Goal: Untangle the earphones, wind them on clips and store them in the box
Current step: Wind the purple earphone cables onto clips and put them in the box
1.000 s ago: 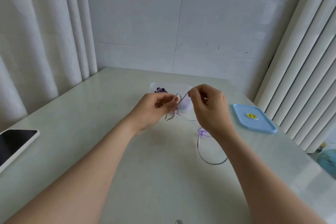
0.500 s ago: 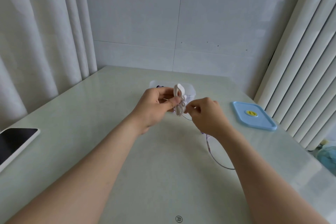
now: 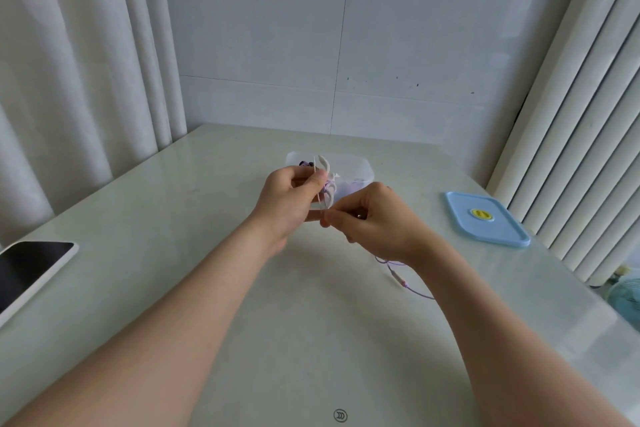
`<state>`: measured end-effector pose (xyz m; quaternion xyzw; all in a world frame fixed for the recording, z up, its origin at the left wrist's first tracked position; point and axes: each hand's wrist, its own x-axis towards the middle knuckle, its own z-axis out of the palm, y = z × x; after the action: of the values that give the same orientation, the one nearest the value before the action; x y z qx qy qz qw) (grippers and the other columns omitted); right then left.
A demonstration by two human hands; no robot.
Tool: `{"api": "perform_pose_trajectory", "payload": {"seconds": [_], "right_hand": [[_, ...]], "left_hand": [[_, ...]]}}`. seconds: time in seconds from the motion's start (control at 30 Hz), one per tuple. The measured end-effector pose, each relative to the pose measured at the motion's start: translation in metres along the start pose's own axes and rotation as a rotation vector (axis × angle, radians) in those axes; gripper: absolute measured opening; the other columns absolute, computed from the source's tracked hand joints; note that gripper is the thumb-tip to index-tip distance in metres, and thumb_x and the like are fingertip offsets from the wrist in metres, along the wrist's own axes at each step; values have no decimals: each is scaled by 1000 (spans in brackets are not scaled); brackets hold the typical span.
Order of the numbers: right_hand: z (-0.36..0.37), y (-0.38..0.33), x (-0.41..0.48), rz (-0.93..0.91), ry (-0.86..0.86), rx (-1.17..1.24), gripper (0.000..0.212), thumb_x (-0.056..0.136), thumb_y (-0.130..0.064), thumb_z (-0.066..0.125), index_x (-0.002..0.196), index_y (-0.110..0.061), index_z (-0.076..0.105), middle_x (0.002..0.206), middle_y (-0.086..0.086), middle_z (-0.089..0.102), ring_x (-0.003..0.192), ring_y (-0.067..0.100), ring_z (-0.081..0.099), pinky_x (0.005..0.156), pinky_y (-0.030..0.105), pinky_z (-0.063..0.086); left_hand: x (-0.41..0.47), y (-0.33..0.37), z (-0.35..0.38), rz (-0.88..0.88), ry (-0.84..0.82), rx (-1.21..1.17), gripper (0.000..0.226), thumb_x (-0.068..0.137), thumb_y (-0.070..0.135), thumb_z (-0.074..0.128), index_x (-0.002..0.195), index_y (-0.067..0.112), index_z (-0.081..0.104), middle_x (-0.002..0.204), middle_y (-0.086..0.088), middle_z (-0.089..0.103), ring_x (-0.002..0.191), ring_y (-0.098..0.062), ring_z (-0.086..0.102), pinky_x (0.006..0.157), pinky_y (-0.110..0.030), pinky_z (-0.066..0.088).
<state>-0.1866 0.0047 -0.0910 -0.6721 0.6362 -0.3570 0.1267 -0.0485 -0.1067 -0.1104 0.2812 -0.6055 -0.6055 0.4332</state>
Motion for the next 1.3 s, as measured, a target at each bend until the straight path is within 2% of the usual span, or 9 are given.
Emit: {"api": "perform_pose_trajectory", "payload": {"seconds": [0.1,0.2,0.33,0.6,0.77,0.97,1.07,1.2,1.3], "right_hand": [[0,0,3,24,149,105,26,98,-19,60,78,-17,76,55,2,48,52,14,36,55,30,32],[-4,5,9,80,317,194,27,101,-21,57,81,-17,73,60,-1,48,53,15,32,53,29,30],[-6,18,13,62,501,14,24,104,-22,58,86,-15,73,51,-17,50,49,9,42,51,18,29],[-5,28,8,-94,658,-372,14,101,-31,67,91,-25,75,77,-11,62,79,19,56,58,35,44],[-6,48,13,-12,632,-331,15,102,-21,64,94,-18,77,79,1,67,80,29,55,68,40,45],[8,39,15,-32,331,-318,23,103,-17,56,86,-16,71,69,0,63,66,25,52,63,40,44],[16,25,11,-158,255,-306,29,103,-18,53,75,-15,59,67,0,59,63,24,47,62,42,42],[24,13,7,-202,180,-299,24,104,-17,55,92,-15,76,64,-5,57,62,20,45,60,39,43],[23,2,4,-224,187,-259,24,103,-19,56,88,-16,74,55,-5,50,57,20,44,54,38,40]], "left_hand": [[3,-8,-7,68,-3,217,17,100,30,70,111,17,71,107,-6,71,89,-19,69,83,-49,65],[2,-8,-12,75,-119,248,14,101,28,70,113,22,72,106,-2,72,87,-14,67,86,-43,61],[-2,-2,-11,83,-285,170,22,101,27,69,119,16,72,103,-2,70,90,-12,68,87,-32,61],[-7,-5,-5,140,-368,451,11,100,26,72,108,21,76,98,-2,77,78,-8,62,82,-26,49],[-8,0,-4,134,-340,186,24,100,12,69,124,10,73,113,-8,79,106,-20,75,98,-31,58],[-3,5,-3,117,-149,-156,24,101,10,65,121,-2,71,111,-18,78,105,-32,76,91,-39,62],[1,4,-6,125,-9,-117,21,103,17,66,115,4,75,108,-10,80,102,-26,77,88,-38,63],[6,2,-10,115,157,-27,19,103,27,66,107,10,74,99,1,81,89,-15,76,70,-29,60],[7,-4,-14,114,155,161,21,100,35,69,109,16,69,93,10,77,83,-8,71,70,-24,53]]}}
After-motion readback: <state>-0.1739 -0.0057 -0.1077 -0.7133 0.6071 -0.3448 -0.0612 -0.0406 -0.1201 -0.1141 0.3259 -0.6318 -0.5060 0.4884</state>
